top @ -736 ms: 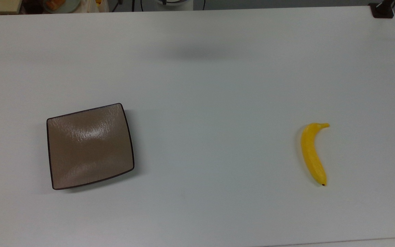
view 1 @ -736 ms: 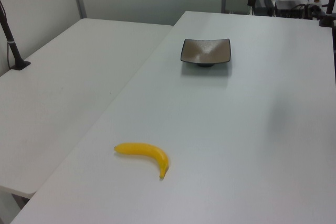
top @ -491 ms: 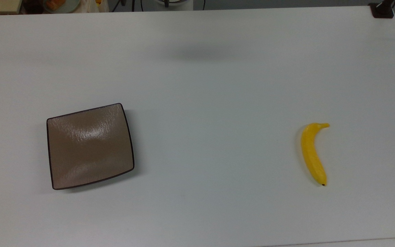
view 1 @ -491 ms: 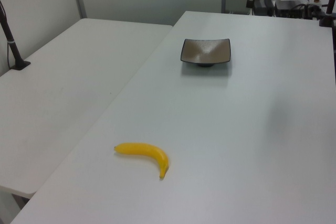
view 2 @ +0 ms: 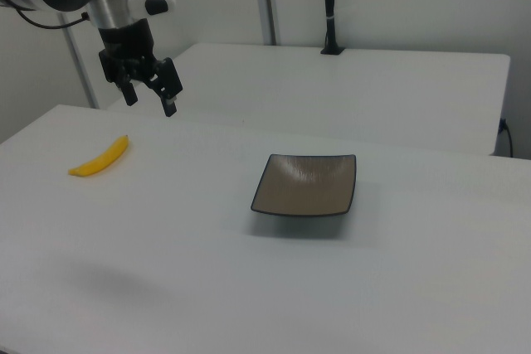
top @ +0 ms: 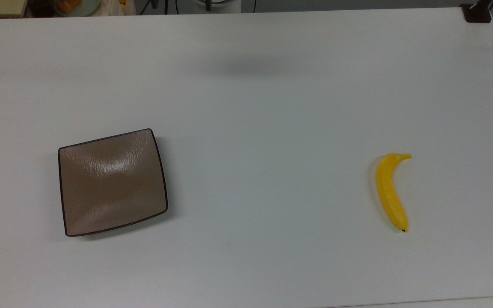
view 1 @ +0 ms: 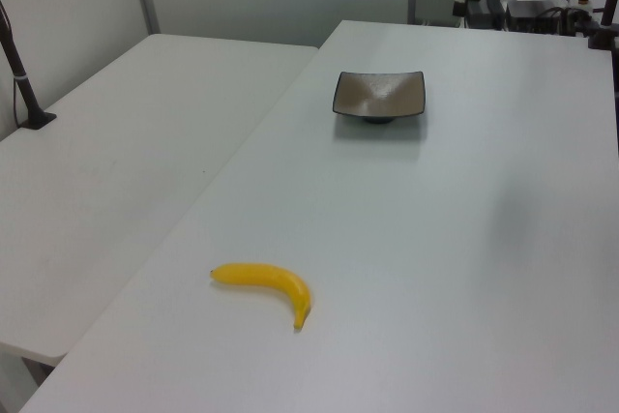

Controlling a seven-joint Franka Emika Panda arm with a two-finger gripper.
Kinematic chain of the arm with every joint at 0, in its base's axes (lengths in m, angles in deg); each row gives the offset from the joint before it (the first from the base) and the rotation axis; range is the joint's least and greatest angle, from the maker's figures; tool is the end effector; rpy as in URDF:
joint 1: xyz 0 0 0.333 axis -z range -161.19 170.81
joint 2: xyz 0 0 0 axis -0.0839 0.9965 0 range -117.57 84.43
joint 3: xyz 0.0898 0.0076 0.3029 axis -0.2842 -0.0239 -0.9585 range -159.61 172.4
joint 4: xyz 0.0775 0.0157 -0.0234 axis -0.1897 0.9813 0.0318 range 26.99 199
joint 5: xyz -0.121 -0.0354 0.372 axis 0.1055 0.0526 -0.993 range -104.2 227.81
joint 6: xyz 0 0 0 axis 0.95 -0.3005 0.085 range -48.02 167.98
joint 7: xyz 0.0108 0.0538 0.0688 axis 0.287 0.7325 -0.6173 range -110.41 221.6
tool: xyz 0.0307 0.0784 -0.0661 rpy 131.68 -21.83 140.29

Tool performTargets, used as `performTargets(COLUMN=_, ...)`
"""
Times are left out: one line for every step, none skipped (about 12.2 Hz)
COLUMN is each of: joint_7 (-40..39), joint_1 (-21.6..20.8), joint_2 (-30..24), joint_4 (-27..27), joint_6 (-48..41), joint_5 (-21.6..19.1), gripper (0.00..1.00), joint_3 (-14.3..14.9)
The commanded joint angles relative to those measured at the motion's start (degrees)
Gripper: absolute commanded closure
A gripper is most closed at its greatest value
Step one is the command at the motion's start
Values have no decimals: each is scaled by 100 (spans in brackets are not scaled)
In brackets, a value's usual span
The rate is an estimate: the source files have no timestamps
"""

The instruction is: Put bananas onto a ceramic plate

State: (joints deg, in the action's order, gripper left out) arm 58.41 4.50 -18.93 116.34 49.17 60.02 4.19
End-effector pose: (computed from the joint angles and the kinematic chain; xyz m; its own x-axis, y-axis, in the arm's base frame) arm 0.5514 0.0278 0.6293 0.9960 -0.0088 0.0890 -0.0057 -0.9994 -0.0341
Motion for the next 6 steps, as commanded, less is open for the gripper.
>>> performTargets(joint_7=141, joint_1=-145, joint_2=24, joint_4=-385, joint_6=-117, joint_5=-76, gripper=0, joint_3=159)
performTargets(joint_7=210, joint_1=-197, joint_2=85, joint_4=-579, joint_6=-162, joint_5=-111, gripper=0, joint_3=150)
performTargets(joint_7=376, joint_1=-285, joint_2=190, joint_4=-885, joint_6=-345, joint_5=-164, gripper=0, joint_3=150)
performTargets(joint_7=500, joint_1=-329, joint_2=400, joint_4=-1254, joint_6=-625, joint_5=-191, gripper=0, joint_3=150)
performTargets(joint_7=658, joint_1=-486, joint_2=707, joint_4=-1806, joint_6=-1002, joint_5=-165, gripper=0, joint_3=107)
performTargets(joint_7=833, joint_1=-766, joint_2=893, joint_4=-2159, joint_6=-1215, joint_5=-164, gripper=0, joint_3=150)
